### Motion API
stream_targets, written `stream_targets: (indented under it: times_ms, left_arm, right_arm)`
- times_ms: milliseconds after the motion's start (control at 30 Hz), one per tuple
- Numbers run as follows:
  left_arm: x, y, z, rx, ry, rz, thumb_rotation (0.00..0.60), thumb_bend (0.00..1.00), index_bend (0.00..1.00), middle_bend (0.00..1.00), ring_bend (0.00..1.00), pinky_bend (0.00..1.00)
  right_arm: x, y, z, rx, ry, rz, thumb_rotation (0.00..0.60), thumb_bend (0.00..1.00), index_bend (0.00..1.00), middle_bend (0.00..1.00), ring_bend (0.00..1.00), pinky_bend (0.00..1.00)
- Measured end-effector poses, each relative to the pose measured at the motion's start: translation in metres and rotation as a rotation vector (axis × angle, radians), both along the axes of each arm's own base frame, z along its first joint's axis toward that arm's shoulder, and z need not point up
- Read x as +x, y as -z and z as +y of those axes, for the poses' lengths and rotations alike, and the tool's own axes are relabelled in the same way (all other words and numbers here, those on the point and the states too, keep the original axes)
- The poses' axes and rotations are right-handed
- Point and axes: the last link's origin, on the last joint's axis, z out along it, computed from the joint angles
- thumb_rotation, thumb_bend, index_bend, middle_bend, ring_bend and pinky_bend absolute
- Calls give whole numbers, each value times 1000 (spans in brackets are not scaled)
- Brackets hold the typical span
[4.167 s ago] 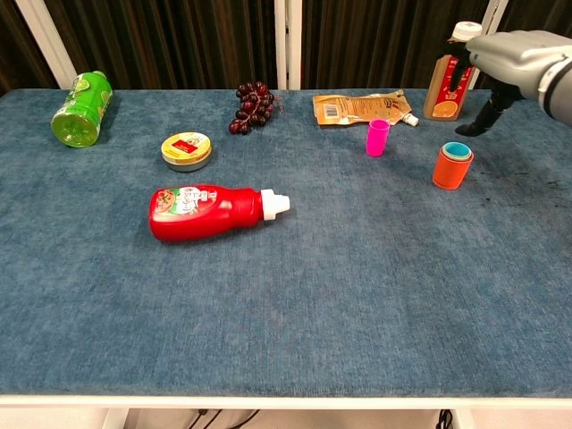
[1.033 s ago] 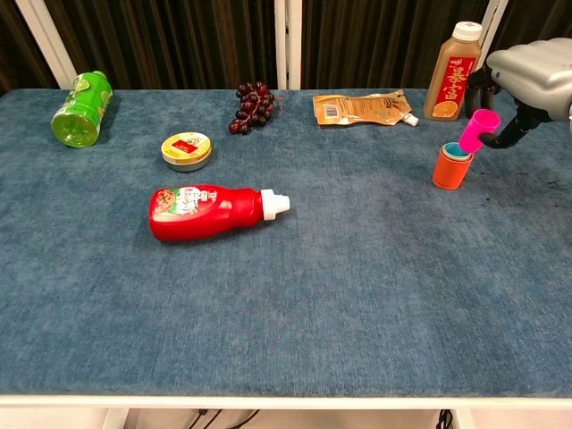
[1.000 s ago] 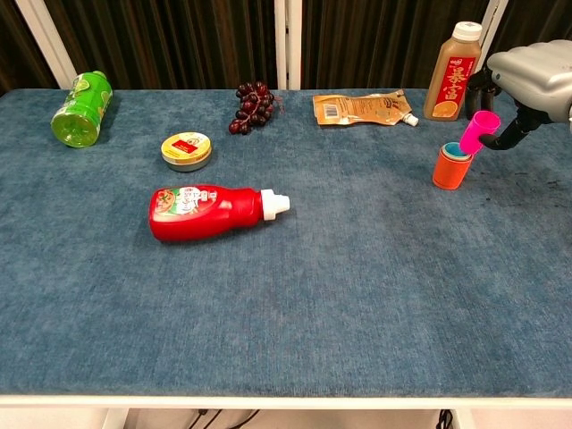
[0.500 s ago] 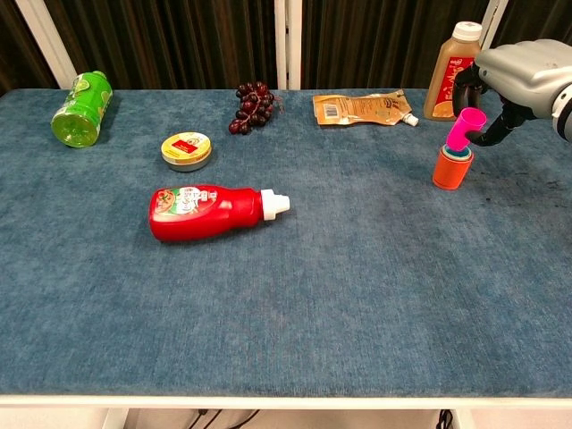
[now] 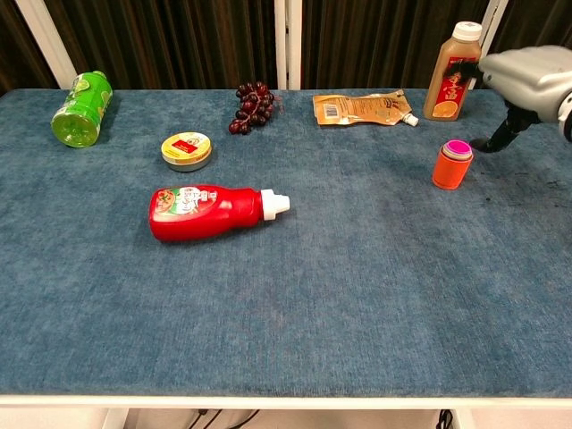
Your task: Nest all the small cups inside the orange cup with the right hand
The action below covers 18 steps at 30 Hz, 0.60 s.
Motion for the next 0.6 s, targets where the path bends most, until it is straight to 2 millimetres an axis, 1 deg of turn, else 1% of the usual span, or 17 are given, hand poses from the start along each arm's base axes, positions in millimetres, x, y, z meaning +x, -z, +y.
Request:
stream_targets:
  times_ms: [100, 200, 233, 300, 333, 467, 500, 533, 600]
  left_arm:
    - [2, -1, 1, 6, 7, 1, 600, 101, 10, 0, 0, 0]
    - [3, -2, 3, 14, 12, 1, 600, 101, 10, 0, 0, 0]
    - [4, -2, 4, 16, 14, 1, 600, 101, 10, 0, 0, 0]
    - [5, -3, 6, 20, 20, 1, 600, 101, 10, 0, 0, 0]
    - [6, -3, 8, 22, 23, 2, 600, 101, 10, 0, 0, 0]
    - [10, -3, 13, 23, 37, 10, 600, 101, 10, 0, 0, 0]
    - [10, -3, 15, 23, 40, 13, 600, 101, 10, 0, 0, 0]
    - [11, -3, 16, 23, 43, 17, 600, 101, 10, 0, 0, 0]
    - [12, -2, 18, 20, 49, 29, 600, 102, 10, 0, 0, 0]
  right_arm:
    - [-2, -19, 6, -36, -7, -28, 600, 160, 0, 0, 0, 0]
    - [-8, -44, 24, -78, -20, -54, 600, 159, 0, 1, 0, 0]
    - [-13, -54, 36, -94, -27, -62, 600, 157, 0, 1, 0, 0]
    - [-25, -67, 58, -110, -34, -67, 600, 155, 0, 1, 0, 0]
    - [-35, -73, 74, -111, -39, -70, 600, 155, 0, 0, 0, 0]
    - [-67, -85, 131, -96, -43, -139, 600, 145, 0, 0, 0, 0]
    - [-76, -89, 144, -106, -32, -161, 600, 140, 0, 0, 0, 0]
    - [-90, -94, 161, -131, -15, -186, 600, 135, 0, 0, 0, 0]
    - [-109, -102, 184, -180, -1, -201, 600, 132, 0, 0, 0, 0]
